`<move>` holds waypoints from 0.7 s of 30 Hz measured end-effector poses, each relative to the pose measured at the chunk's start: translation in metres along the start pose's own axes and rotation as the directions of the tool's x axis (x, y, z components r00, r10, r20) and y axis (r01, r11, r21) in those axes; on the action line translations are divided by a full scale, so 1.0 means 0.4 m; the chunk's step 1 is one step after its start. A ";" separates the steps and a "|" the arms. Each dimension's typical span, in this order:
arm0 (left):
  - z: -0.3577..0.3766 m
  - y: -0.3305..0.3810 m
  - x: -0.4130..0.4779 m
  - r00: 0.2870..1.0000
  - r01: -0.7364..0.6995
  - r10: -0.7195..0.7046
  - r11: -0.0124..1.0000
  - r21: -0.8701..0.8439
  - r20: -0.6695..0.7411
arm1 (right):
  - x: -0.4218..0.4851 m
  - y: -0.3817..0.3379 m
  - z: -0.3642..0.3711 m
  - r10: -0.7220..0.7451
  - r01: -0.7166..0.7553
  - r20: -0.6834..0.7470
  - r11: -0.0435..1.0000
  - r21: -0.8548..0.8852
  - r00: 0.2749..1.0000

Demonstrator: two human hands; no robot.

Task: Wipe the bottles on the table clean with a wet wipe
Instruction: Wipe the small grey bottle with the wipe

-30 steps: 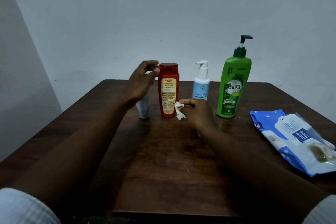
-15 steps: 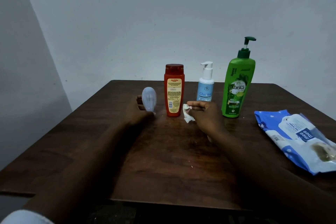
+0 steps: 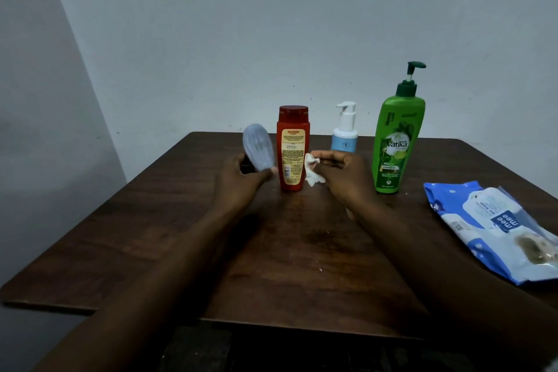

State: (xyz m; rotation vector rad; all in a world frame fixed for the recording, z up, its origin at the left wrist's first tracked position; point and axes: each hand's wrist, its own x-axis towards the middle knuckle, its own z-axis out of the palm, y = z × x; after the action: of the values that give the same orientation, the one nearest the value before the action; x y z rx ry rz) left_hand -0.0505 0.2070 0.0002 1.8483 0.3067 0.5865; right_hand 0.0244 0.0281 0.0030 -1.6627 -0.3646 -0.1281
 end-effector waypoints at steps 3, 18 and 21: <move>0.023 0.049 -0.044 0.988 -0.016 0.034 0.992 -0.123 0.148 | -0.015 -0.036 -0.025 -0.064 0.064 -0.012 0.996 0.058 0.998; 0.181 0.052 -0.190 0.928 0.301 -0.156 0.848 -0.436 0.338 | -0.102 -0.056 -0.182 -0.535 0.502 0.035 0.766 -0.400 0.844; 0.187 0.044 -0.190 0.937 0.289 -0.163 0.860 -0.421 0.310 | -0.108 -0.055 -0.183 -0.550 0.530 0.116 0.695 -0.486 0.827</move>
State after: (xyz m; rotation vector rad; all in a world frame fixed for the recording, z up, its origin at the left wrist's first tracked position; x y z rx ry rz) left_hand -0.0760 0.1041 -0.0214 1.3785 0.1826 0.2133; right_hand -0.0137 -0.0488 0.0207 -2.0134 -0.8500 -0.7595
